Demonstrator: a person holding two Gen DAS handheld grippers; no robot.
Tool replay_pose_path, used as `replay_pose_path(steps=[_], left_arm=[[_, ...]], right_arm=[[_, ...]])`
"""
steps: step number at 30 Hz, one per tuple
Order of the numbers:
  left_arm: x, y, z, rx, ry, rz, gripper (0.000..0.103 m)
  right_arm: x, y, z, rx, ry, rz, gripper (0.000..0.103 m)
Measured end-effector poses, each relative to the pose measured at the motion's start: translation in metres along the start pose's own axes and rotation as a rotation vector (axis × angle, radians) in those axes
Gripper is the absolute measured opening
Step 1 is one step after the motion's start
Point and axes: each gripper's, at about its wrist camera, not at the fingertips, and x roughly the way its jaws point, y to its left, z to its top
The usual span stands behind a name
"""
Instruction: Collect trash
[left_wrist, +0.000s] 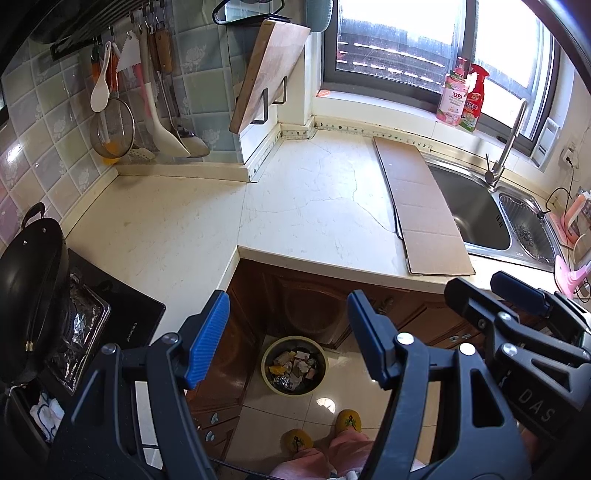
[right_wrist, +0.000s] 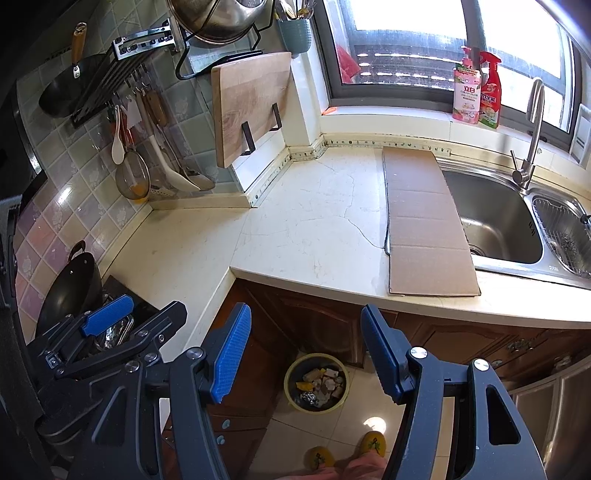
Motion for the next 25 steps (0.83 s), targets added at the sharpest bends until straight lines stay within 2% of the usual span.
replay_pose_path(steps=[25], left_arm=[[0.0008,0.0007,-0.0006,0.002,0.004,0.001,0.064]], right_arm=[[0.0002,-0.0017,-0.002,0.0,0.003,0.0,0.063]])
